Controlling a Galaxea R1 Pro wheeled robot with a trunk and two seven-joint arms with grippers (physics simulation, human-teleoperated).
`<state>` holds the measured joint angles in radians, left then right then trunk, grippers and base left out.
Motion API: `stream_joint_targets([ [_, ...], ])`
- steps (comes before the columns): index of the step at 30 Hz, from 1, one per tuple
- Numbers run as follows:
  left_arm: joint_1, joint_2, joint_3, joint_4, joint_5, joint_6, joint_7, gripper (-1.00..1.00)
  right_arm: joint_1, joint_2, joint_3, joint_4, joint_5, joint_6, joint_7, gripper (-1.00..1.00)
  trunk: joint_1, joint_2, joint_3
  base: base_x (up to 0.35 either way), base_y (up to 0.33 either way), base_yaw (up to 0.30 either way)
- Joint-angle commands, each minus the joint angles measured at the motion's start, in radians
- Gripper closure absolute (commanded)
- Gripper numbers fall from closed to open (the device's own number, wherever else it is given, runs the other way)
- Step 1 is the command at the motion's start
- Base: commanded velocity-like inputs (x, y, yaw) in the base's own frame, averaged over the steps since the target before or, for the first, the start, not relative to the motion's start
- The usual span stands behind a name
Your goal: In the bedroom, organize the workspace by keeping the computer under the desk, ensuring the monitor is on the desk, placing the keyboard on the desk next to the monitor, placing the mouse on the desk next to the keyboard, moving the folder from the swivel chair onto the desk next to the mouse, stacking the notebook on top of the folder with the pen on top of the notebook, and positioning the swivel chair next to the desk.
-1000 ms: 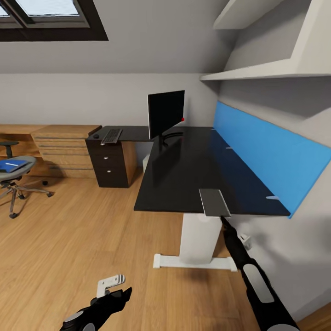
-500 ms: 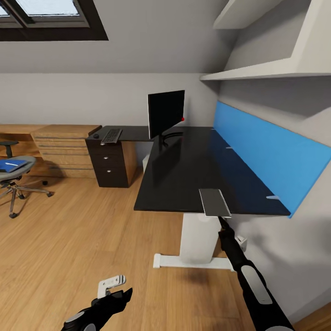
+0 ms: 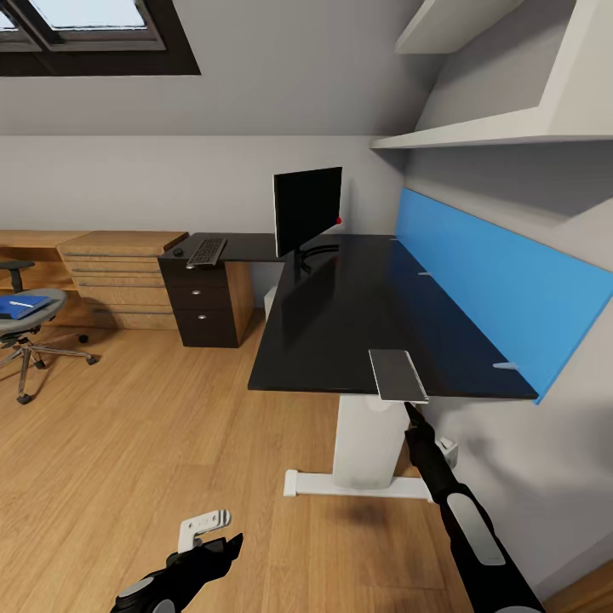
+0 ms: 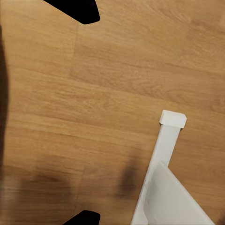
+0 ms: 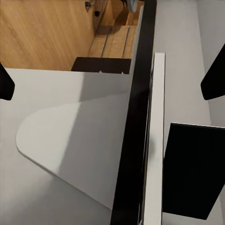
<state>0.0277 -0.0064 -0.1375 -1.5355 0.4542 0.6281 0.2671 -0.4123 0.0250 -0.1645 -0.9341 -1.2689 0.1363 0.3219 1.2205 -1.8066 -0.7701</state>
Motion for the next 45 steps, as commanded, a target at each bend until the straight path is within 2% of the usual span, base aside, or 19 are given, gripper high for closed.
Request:
stream_joint_targets([
  [1, 0.0, 0.0, -0.001, -0.002, 0.011, 0.002, 0.009, -1.0, 0.0, 0.001, -0.004, 0.0, -0.01, 0.011, 0.004, -1.0, 0.0, 0.0, -0.001, 0.0, 0.0, 0.0],
  [20, 0.0, 0.0, -0.001, -0.002, 0.011, 0.002, 0.009, -1.0, 0.001, 0.001, -0.004, 0.0, -0.01, 0.012, 0.005, -1.0, 0.0, 0.0, -0.001, 0.172, 0.0, 0.0],
  [45, 0.0, 0.0, -0.001, -0.002, 0.011, 0.002, 0.009, -1.0, 0.001, 0.001, -0.004, 0.0, -0.011, 0.011, 0.005, -1.0, 0.0, 0.0, -0.001, 0.009, 0.0, 0.0],
])
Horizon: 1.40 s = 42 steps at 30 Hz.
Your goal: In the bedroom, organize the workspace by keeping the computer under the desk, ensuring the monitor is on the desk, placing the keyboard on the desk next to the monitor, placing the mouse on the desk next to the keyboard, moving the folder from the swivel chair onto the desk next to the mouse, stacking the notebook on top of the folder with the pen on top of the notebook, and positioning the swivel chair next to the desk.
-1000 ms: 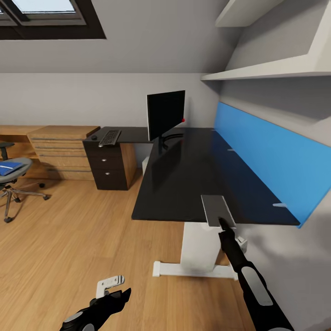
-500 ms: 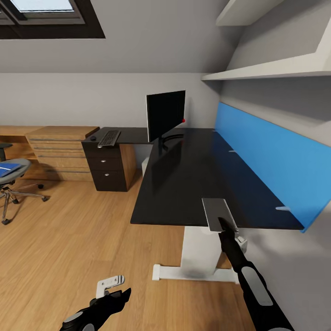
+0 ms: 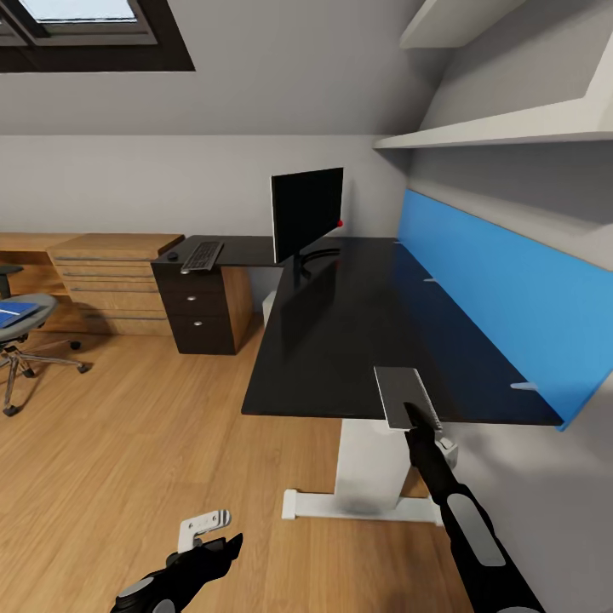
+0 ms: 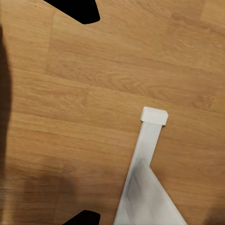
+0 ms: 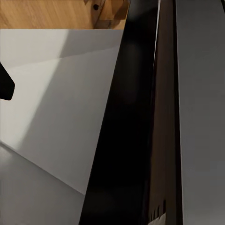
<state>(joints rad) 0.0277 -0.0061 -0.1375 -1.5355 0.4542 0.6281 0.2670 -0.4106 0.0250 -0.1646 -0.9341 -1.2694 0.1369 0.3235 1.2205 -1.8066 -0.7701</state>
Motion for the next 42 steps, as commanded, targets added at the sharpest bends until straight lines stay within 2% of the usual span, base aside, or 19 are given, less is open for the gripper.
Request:
stream_joint_targets([
  [1, 0.0, 0.0, -0.001, -0.002, 0.011, 0.002, 0.009, -1.0, -0.001, 0.001, -0.004, 0.0, -0.011, 0.01, 0.003, -1.0, 0.0, 0.0, -0.001, 0.0, 0.0, 0.0],
  [24, 0.0, 0.002, 0.001, 0.0, 0.011, 0.002, 0.009, -1.0, 0.0, 0.001, -0.004, 0.0, -0.011, 0.01, 0.003, -1.0, 0.0, 0.0, -0.001, -0.076, 0.0, 0.0],
  [30, 0.0, 0.002, 0.001, 0.0, 0.011, 0.003, 0.01, -1.0, 0.0, 0.002, -0.004, 0.0, -0.011, 0.01, 0.003, -1.0, -0.023, 0.042, 0.018, -0.004, 0.0, 0.0],
  [35, 0.0, 0.002, 0.002, 0.0, 0.011, 0.003, 0.01, -1.0, 0.0, 0.002, -0.004, 0.0, -0.011, 0.01, 0.003, -1.0, -0.023, 0.042, 0.018, 0.0, 0.0, 0.0],
  [40, 0.0, 0.002, 0.002, 0.0, 0.011, 0.003, 0.01, -1.0, 0.0, 0.002, -0.004, 0.0, -0.011, 0.01, 0.003, -1.0, -0.042, 0.077, 0.034, 0.0, 0.0, 0.0],
  [42, 0.0, 0.002, 0.002, 0.0, 0.011, 0.003, 0.01, -1.0, 0.0, 0.003, -0.004, 0.0, -0.011, 0.009, 0.003, -1.0, -0.042, 0.077, 0.034, 0.0, 0.0, 0.0],
])
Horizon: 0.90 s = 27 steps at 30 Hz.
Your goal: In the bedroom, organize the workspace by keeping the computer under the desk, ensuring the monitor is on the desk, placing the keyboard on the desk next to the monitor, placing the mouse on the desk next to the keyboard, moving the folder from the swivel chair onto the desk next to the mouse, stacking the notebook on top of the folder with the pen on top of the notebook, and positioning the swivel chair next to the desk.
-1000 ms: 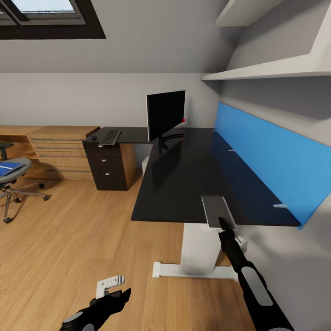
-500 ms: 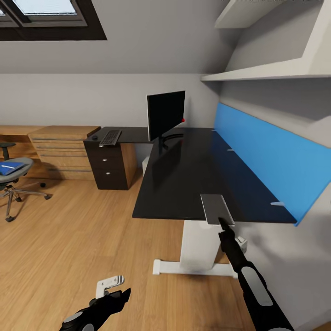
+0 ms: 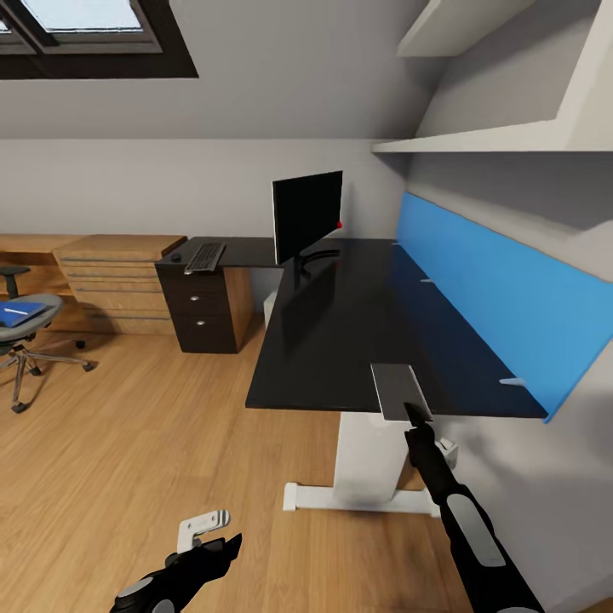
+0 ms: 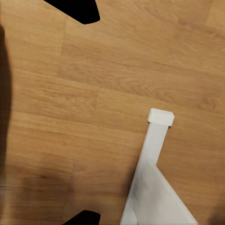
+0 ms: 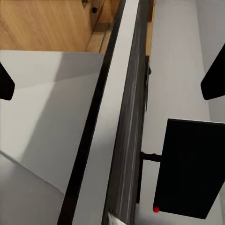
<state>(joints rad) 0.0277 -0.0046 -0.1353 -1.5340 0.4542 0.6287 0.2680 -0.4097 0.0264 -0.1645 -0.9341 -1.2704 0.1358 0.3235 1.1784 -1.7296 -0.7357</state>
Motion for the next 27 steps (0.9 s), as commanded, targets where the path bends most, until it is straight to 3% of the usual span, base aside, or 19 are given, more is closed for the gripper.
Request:
stream_joint_targets([
  [1, 0.0, 0.0, 0.0, -0.001, 0.011, 0.002, 0.009, -1.0, -0.001, 0.001, -0.004, 0.0, -0.01, 0.01, 0.003, -1.0, 0.0, 0.0, -0.001, 0.0, 0.0, 0.0],
  [5, 0.0, 0.0, 0.0, -0.001, 0.011, 0.002, 0.009, -1.0, -0.001, 0.001, -0.005, 0.0, -0.01, 0.01, 0.003, -1.0, -0.012, 0.021, 0.009, 0.0, 0.0, 0.0],
  [14, 0.0, 0.0, -0.001, -0.001, 0.011, 0.003, 0.008, -1.0, -0.001, 0.0, -0.004, 0.0, -0.009, 0.011, 0.002, -1.0, -0.012, 0.021, 0.009, 0.0, 0.0, 0.0],
  [15, 0.0, 0.0, -0.001, -0.001, 0.011, 0.003, 0.008, -1.0, -0.001, 0.001, -0.004, 0.0, -0.009, 0.011, 0.001, 1.0, -0.012, 0.021, 0.009, 0.0, 0.0, 0.0],
  [27, 0.0, 0.0, 0.0, -0.001, 0.011, 0.003, 0.009, -1.0, 0.0, 0.0, -0.004, 0.0, -0.009, 0.011, 0.004, 1.0, -0.015, 0.028, 0.012, 0.0, 0.0, 0.0],
])
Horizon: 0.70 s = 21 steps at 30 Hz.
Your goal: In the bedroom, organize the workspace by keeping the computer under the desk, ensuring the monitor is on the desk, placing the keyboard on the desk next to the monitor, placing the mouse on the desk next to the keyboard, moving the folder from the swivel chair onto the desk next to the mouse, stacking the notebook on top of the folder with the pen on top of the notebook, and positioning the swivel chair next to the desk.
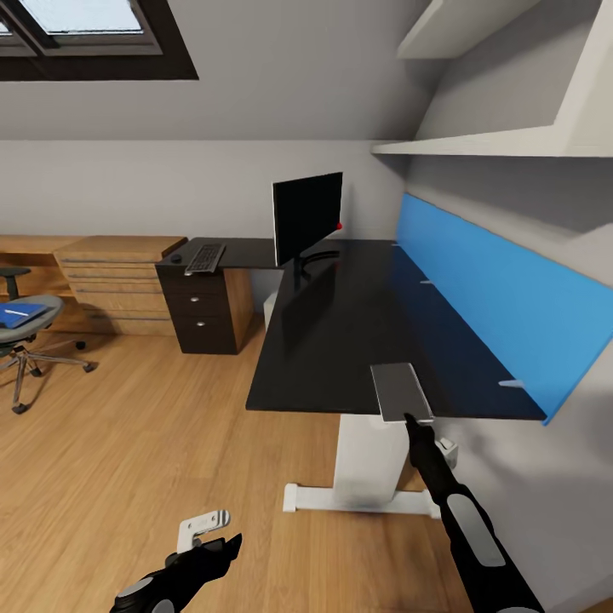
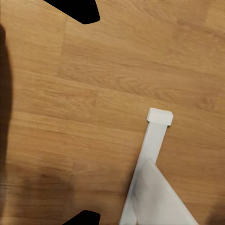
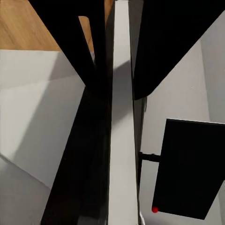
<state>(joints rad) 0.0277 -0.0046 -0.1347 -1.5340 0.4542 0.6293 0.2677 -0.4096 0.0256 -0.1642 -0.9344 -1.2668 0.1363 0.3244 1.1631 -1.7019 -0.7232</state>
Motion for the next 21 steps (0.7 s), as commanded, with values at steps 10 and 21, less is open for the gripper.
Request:
stream_joint_targets([
  [10, 0.0, 0.0, 0.0, -0.002, 0.012, 0.003, 0.011, -1.0, 0.001, 0.0, -0.005, -0.002, -0.012, 0.011, 0.005, 1.0, -0.038, 0.07, 0.031, 0.0, 0.0, 0.0],
  [21, 0.0, 0.001, 0.008, 0.04, 0.014, 0.003, 0.015, -1.0, 0.007, 0.005, -0.005, -0.008, -0.013, 0.008, 0.007, 1.0, -0.081, 0.147, 0.065, 0.0, 0.0, 0.0],
])
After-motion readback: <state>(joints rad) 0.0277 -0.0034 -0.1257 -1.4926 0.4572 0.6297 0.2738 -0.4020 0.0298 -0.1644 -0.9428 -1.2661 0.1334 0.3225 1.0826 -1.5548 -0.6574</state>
